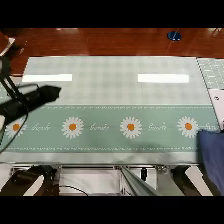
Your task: Fold the shirts.
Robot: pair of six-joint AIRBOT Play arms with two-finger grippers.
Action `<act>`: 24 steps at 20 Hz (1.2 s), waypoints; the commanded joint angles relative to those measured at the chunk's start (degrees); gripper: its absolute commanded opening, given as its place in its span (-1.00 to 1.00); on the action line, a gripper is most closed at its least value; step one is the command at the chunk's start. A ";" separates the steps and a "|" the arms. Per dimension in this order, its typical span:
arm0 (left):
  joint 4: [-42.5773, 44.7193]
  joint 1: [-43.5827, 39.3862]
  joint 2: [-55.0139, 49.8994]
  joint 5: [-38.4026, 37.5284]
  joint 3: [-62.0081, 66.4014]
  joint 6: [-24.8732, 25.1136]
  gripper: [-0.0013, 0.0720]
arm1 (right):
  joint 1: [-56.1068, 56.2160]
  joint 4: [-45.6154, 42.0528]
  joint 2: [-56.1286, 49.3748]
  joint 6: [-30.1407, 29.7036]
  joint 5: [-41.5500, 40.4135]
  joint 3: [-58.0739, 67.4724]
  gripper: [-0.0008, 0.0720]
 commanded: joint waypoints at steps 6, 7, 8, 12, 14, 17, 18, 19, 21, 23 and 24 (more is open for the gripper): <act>8.26 -7.10 -26.05 -20.06 34.62 7.13 -0.92 | 54.77 -13.33 -18.88 -1.88 -24.09 5.90 -0.90; 11.89 -7.89 -27.67 -19.96 32.68 4.17 -0.92 | 57.79 -18.64 -22.23 -0.90 -21.97 5.90 -0.90; 14.19 -7.96 -29.29 -19.61 30.34 2.69 -0.92 | 59.47 -21.29 -25.81 -0.66 -19.32 5.90 -0.90; 15.72 -5.95 -35.15 -19.98 27.98 2.69 -0.92 | 59.49 -22.67 -34.21 3.93 -12.31 5.90 -0.90; 15.67 -6.03 -35.39 -20.04 27.98 2.73 -0.92 | 59.67 -22.73 -34.10 3.89 -13.03 5.90 -0.90; 15.50 -6.10 -35.41 -22.49 27.98 2.73 -0.92 | 59.89 -22.95 -32.41 3.54 -13.44 4.63 -0.90; 15.52 -6.10 -35.41 -23.19 27.96 2.73 -0.92 | 59.89 -22.86 -31.26 3.52 -14.34 2.54 -0.91; 15.50 -6.10 -35.41 -23.74 27.91 2.73 -0.92 | 59.89 -22.91 -29.88 3.30 -16.37 -0.37 -0.91; 15.52 -6.08 -35.43 -23.87 27.85 2.73 -0.92 | 59.89 -22.73 -26.75 4.42 -22.01 -6.25 -0.91; 15.50 -6.08 -35.45 -23.76 27.85 2.75 -0.92 | 59.91 -22.40 -24.98 4.72 -24.50 -8.39 -0.90; 15.52 -6.08 -35.45 -23.71 27.85 2.73 -0.92 | 59.89 -22.05 -24.81 4.72 -24.30 -8.37 -0.90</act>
